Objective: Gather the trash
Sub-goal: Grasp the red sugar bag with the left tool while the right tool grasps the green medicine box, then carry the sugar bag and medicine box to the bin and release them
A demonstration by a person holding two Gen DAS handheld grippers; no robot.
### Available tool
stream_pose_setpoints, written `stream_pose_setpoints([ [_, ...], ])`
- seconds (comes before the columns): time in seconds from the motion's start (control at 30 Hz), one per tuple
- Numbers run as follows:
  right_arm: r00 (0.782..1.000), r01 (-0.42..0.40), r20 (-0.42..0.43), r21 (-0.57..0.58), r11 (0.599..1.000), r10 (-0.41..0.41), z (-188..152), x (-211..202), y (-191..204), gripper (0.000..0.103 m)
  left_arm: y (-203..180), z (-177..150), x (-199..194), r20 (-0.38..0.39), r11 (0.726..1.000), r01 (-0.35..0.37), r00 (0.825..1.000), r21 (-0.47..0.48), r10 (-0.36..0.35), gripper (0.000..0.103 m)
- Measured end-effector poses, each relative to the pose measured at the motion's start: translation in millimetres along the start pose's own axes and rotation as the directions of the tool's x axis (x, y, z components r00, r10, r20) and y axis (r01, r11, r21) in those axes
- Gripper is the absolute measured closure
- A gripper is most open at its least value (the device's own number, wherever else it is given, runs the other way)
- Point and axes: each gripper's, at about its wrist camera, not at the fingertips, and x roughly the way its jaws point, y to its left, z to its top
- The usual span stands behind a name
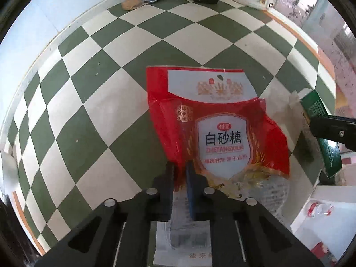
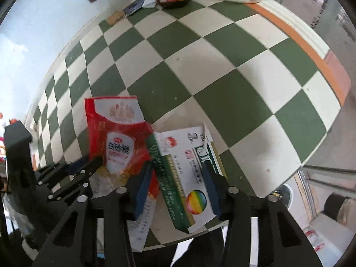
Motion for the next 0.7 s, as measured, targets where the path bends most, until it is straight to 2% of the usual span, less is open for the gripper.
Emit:
stream_pose_setpoints([
  [0.1, 0.999, -0.036, 0.015, 0.033, 0.999, 0.035, 0.0, -11.0, -9.7, 0.065, 10.9, 2.8, -9.0, 0.007, 0.998, 0.037, 0.999, -0.045, -0.036, 0.098],
  [0.27, 0.998, -0.055, 0.012, 0.067, 0.996, 0.055, 2.0, -16.3, -20.6, 0.065, 38.7, 8.7, -42.4, 0.074, 0.994, 0.050, 0.996, -0.096, -0.043, 0.098],
  [0.33, 0.998, -0.060, -0.011, 0.068, 0.996, 0.061, 1.9, -12.0, -21.4, 0.058, 50.6, 9.9, -58.6, 0.108, 0.992, 0.054, 0.993, -0.112, -0.042, 0.098],
  [0.37, 0.998, -0.054, -0.037, 0.067, 0.996, 0.057, 1.5, -6.7, -20.9, 0.051, 52.9, 12.7, -64.2, 0.124, 0.992, 0.055, 0.991, -0.118, -0.040, 0.098],
  [0.4, 0.998, -0.049, -0.046, 0.064, 0.997, 0.052, 2.6, -3.9, -20.7, 0.048, 56.4, 15.1, -71.3, 0.140, 0.991, 0.054, 0.989, -0.124, -0.037, 0.098],
  [0.5, 0.995, -0.026, -0.099, 0.034, 0.999, 0.029, -0.9, 12.2, -14.4, 0.043, 70.8, 17.6, -86.6, 0.177, 0.991, 0.032, 0.984, -0.131, -0.009, 0.098],
  [0.57, 0.996, 0.014, -0.083, -0.004, 1.000, -0.015, -1.9, 16.1, -6.5, 0.027, 71.1, 18.0, -85.5, 0.186, 0.992, 0.000, 0.982, -0.124, 0.023, 0.098],
  [0.67, 0.987, 0.042, -0.153, -0.031, 0.999, -0.046, -5.4, 35.7, 0.1, 0.034, 74.0, 19.4, -80.2, 0.175, 0.990, -0.020, 0.984, -0.138, 0.044, 0.098],
  [0.7, 0.985, 0.072, -0.154, -0.038, 0.997, -0.077, -7.9, 39.5, 0.2, 0.051, 74.5, 18.5, -79.2, 0.173, 0.990, -0.025, 0.984, -0.141, 0.050, 0.098],
])
